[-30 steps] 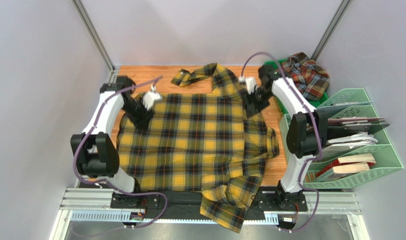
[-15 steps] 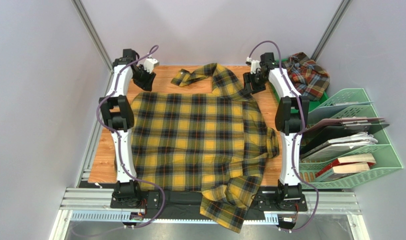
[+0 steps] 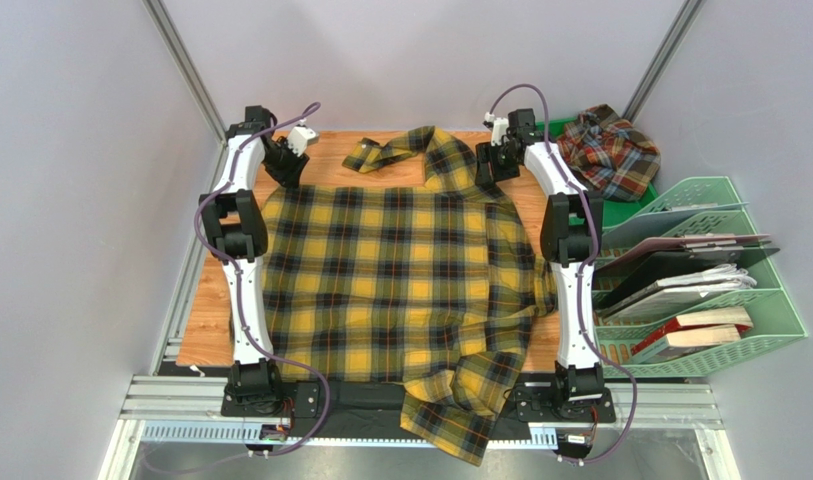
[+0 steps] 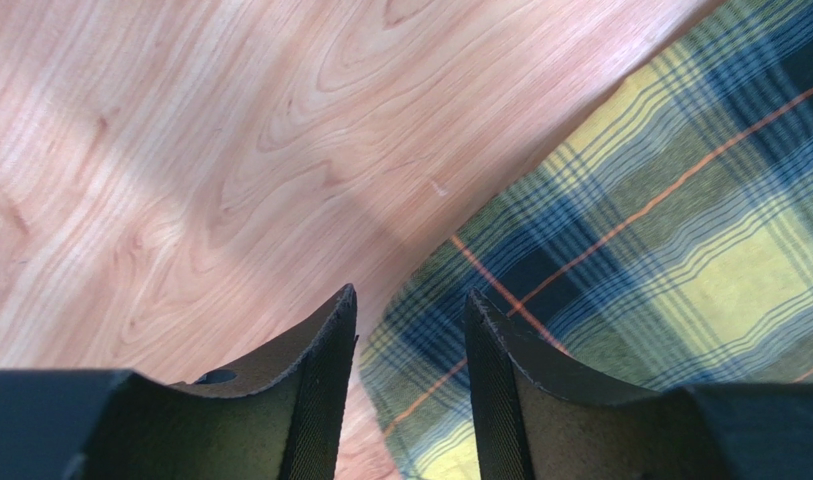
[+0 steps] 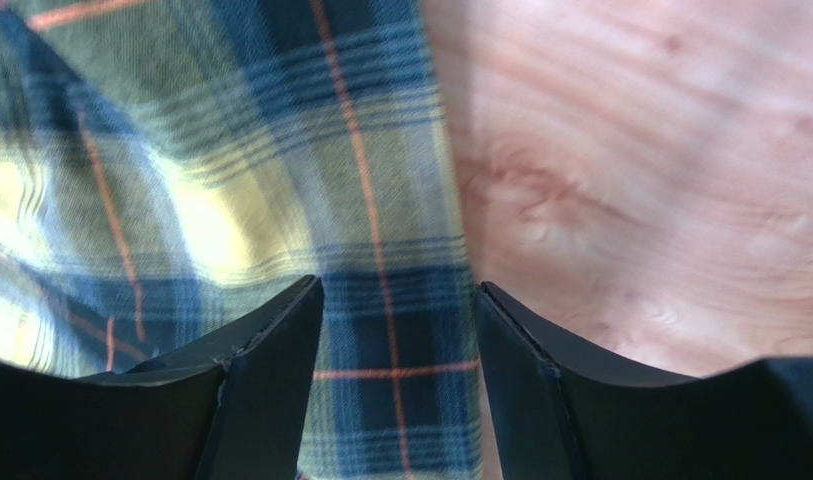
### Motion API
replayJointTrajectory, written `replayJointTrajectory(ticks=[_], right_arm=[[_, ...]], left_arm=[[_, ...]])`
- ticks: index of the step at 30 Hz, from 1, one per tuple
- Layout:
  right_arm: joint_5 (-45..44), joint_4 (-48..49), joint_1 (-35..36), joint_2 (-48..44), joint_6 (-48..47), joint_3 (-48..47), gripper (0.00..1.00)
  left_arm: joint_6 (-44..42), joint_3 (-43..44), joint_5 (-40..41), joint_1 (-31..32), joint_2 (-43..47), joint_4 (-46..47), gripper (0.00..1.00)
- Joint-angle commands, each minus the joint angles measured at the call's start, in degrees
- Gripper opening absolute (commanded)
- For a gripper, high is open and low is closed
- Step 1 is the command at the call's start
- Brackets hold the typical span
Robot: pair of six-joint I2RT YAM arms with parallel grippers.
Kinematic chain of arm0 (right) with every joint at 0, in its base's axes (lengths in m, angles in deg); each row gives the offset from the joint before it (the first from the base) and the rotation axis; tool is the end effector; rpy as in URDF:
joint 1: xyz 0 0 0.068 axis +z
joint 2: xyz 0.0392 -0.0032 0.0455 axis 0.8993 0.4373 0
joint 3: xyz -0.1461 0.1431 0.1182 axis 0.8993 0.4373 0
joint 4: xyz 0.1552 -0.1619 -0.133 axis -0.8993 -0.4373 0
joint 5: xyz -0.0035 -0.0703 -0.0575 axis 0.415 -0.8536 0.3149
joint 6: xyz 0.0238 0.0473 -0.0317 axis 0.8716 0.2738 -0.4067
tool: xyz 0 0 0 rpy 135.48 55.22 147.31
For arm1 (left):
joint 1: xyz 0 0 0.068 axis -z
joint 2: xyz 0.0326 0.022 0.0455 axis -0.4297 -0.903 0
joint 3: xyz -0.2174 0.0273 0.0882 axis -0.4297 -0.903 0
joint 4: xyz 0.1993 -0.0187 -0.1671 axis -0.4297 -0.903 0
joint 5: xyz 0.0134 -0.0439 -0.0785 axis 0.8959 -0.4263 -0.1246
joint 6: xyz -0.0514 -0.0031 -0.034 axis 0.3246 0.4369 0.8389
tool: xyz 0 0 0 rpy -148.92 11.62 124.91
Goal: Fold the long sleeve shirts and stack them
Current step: Fold the shirt
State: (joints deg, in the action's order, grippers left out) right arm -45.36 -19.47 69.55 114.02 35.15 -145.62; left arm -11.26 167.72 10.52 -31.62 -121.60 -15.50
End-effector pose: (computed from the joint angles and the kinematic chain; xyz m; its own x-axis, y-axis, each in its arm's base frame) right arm 0.5139 0.0647 0.1382 -0.8090 -0.2215 -0.5445 -0.3839 0.9005 0.2042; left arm 0.5005 0.0367 0.1566 -0.5972 0.6099 -0.5209 0.6909 0.7211 0.0522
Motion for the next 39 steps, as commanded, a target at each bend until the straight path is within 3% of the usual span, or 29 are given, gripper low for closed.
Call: replayJointTrajectory(ticks=[1, 7, 11, 17, 18, 19, 34, 37, 39], right_arm=[[-4.06, 5.06, -0.03, 1.22, 1.35, -2.86, 0.63], [-2.14, 6.47, 0.06, 2.36, 0.3, -2.42, 0.62], [-0.55, 6.47, 0.06, 2.98, -0.58, -2.16, 0.5], [1.3, 5.07, 0.15, 3.68, -1.46, -3.83, 0.18], [1.3, 5.07, 0.24, 3.77, -1.64, -3.83, 0.06], [1.21, 5.07, 0.24, 3.77, -1.64, -3.91, 0.0], [0.34, 7.0, 0.59, 3.33, -3.4, -4.0, 0.0], [0.16, 7.18, 0.59, 3.16, -3.31, -4.0, 0.0], [0.07, 7.35, 0.59, 3.15, -3.4, -3.92, 0.0]], left_arm=[[-6.59, -0.7, -2.32, -0.94, 1.49, 1.42, 0.49], [-9.85, -1.05, -1.88, -0.94, 1.05, 2.21, 0.47], [-10.82, -0.7, -1.88, -0.94, 0.78, 3.0, 0.47], [-12.76, -0.61, -3.55, -0.94, 0.0, 3.09, 0.42], [-13.19, -0.61, -3.64, -0.94, -0.27, 3.09, 0.41], [-13.89, -0.53, -3.47, -0.94, -0.45, 3.0, 0.41], [-23.74, 0.53, -0.92, -0.94, -3.17, -4.29, 0.47], [-20.86, 2.19, -2.14, -1.03, -2.47, -3.5, 0.38], [-18.05, 2.55, -4.86, -1.3, -1.07, -0.18, 0.39]])
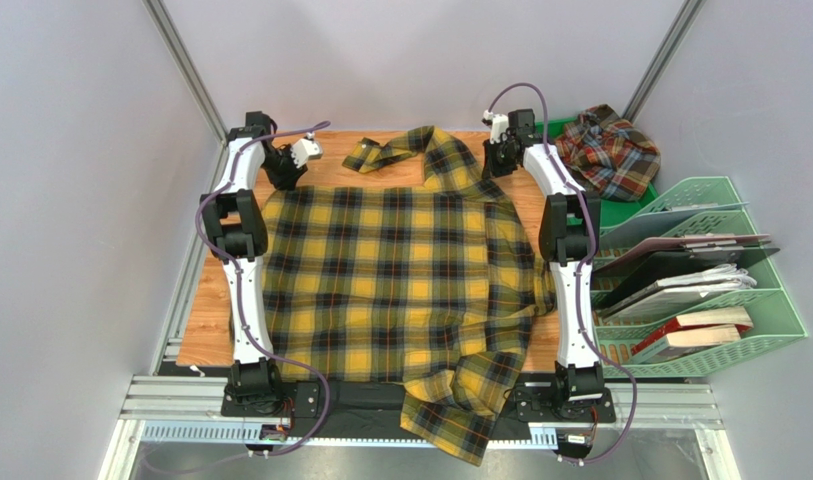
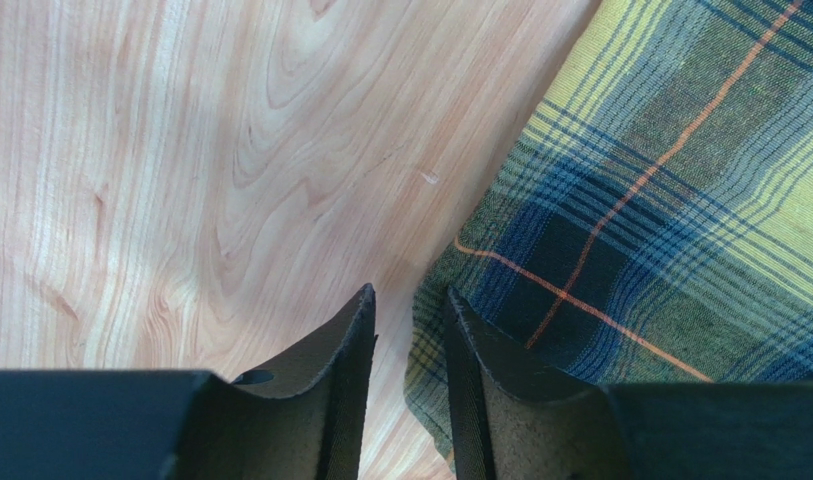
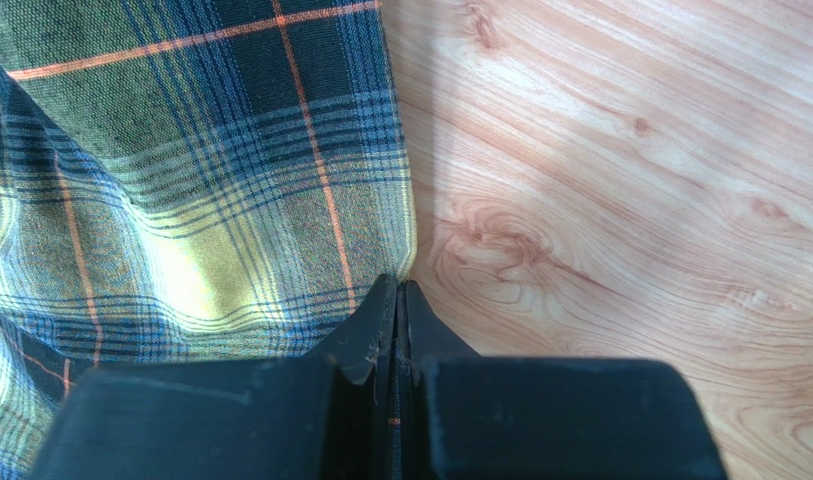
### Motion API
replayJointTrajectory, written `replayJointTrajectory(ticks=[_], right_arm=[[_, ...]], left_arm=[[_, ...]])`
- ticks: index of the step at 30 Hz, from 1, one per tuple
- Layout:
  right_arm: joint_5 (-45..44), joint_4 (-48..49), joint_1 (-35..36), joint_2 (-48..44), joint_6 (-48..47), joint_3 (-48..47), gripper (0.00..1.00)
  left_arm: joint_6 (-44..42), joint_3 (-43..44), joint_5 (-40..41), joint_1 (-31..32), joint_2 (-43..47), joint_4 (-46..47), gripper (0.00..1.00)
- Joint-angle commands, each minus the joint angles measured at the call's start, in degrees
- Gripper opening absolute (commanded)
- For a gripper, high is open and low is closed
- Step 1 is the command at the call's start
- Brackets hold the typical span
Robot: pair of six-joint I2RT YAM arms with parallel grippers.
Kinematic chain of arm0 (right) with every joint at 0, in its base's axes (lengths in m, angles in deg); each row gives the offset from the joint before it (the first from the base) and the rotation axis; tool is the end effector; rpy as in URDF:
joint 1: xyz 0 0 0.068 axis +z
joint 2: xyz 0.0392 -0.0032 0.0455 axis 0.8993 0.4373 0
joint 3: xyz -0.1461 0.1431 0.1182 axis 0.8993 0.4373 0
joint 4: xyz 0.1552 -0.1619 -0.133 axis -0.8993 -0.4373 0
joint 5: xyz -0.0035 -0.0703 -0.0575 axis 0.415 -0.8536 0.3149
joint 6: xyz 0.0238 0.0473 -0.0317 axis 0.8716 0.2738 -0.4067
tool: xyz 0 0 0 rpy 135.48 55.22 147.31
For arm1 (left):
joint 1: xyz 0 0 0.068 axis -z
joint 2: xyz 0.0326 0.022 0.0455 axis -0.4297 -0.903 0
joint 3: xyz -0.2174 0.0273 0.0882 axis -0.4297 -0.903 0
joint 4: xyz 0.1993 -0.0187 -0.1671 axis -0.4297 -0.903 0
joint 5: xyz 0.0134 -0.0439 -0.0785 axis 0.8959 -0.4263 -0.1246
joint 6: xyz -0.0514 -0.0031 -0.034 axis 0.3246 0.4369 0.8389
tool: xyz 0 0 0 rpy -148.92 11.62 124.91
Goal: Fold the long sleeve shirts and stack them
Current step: Fold the shirt
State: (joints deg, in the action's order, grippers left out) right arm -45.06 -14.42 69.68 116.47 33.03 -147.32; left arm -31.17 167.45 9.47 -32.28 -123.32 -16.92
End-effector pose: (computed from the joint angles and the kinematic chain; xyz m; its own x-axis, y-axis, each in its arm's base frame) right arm 0.5263 0.0673 0.1316 -0.7497 -0.2518 -0.6120 -0.4310 0.8875 0.1629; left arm 0.4980 0.0414 0.1400 -0.3571 0.8062 -0.4717 0.8619 0.4790 0.1661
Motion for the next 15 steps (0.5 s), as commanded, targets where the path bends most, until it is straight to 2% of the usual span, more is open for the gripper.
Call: replayJointTrajectory(ticks=[1, 2, 5, 9, 15], right_arm=[[-0.24, 2.48, 0.46, 0.62, -1.28, -2.12, 0.0], [-0.32, 2.39, 0.46, 0.62, -1.19, -2.12, 0.0], [-0.59, 2.65, 0.46, 0.62, -1.45, -2.03, 0.0], [-0.68, 2.74, 0.55, 0.53, -1.72, -2.03, 0.0], [-0.85, 2.65, 0.63, 0.36, -2.86, -1.95, 0.0]], left_arm=[[4.58, 2.47, -4.78, -0.81, 2.4, 2.91, 0.41], [5.91, 2.11, -6.36, -0.82, 3.12, 6.24, 0.42], [7.68, 3.6, -9.0, -0.99, 3.83, 6.89, 0.46], [2.0, 3.61, -9.71, -0.9, 4.09, 2.33, 0.5], [-5.84, 2.37, -6.29, -0.9, 2.95, -4.45, 0.53]])
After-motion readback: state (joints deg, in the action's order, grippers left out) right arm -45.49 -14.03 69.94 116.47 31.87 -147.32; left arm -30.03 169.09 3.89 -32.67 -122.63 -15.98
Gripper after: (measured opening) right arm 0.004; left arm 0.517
